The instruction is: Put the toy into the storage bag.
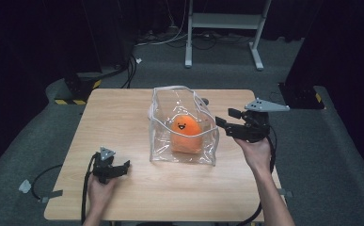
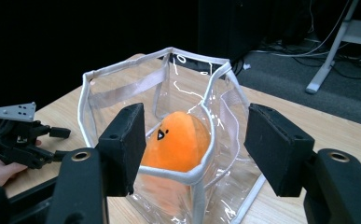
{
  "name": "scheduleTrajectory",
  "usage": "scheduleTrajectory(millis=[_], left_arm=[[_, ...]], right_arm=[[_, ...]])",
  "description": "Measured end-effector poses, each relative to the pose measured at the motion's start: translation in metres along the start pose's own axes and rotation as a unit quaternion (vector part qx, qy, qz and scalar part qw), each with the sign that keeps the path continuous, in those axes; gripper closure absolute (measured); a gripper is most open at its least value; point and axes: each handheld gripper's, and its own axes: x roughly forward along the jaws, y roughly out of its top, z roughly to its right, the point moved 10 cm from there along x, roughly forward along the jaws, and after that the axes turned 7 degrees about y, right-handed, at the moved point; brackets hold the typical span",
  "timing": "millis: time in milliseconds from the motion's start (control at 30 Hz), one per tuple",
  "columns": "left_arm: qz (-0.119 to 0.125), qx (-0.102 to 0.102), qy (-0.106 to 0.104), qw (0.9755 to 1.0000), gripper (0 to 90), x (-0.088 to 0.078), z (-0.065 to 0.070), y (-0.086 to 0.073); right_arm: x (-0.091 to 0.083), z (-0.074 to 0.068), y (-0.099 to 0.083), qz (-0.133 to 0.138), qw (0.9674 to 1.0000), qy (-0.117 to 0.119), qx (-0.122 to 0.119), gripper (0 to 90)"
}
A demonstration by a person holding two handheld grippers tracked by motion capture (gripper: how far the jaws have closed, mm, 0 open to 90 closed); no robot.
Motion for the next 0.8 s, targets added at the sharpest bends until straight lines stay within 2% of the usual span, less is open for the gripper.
scheduleTrajectory(millis=[800], left_arm=[[-0.001,0.002,0.0,1.0,18.5,0.0,0.0,0.0]], right_arm=[[-0.028,0.014,-0.006,0.027,0.9994,-0.016,0.014,37.4]])
